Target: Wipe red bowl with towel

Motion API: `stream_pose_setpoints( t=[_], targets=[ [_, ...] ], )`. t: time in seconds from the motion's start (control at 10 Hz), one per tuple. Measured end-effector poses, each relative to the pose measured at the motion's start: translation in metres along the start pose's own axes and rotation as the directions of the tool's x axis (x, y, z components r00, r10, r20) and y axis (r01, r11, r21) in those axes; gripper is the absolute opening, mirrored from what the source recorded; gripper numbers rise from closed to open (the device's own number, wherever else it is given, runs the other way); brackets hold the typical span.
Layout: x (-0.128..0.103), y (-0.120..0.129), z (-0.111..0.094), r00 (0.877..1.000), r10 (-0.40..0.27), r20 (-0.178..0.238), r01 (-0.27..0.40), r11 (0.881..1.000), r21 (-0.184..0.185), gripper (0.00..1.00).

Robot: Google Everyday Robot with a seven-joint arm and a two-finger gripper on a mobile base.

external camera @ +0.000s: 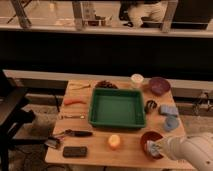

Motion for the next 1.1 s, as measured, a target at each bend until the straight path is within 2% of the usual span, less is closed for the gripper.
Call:
stream_pose_setpoints(
  t=[0.3, 0.6, 0.9, 1.1],
  targets=[
    [0.017, -0.005, 0.002, 0.998, 0.016, -0.063, -0.016, 1.0, 0.007, 0.01],
    [0.029, -0.029, 0.011, 0.992, 0.004, -0.124, 0.0, 0.999, 0.033, 0.01],
    [0.027, -0.049, 0.015, 0.988, -0.019, -0.155, 0.028, 0.998, 0.057, 0.01],
    [0.013, -0.056, 0.017, 0.988, -0.037, -0.148, 0.047, 0.997, 0.065, 0.01]
  ],
)
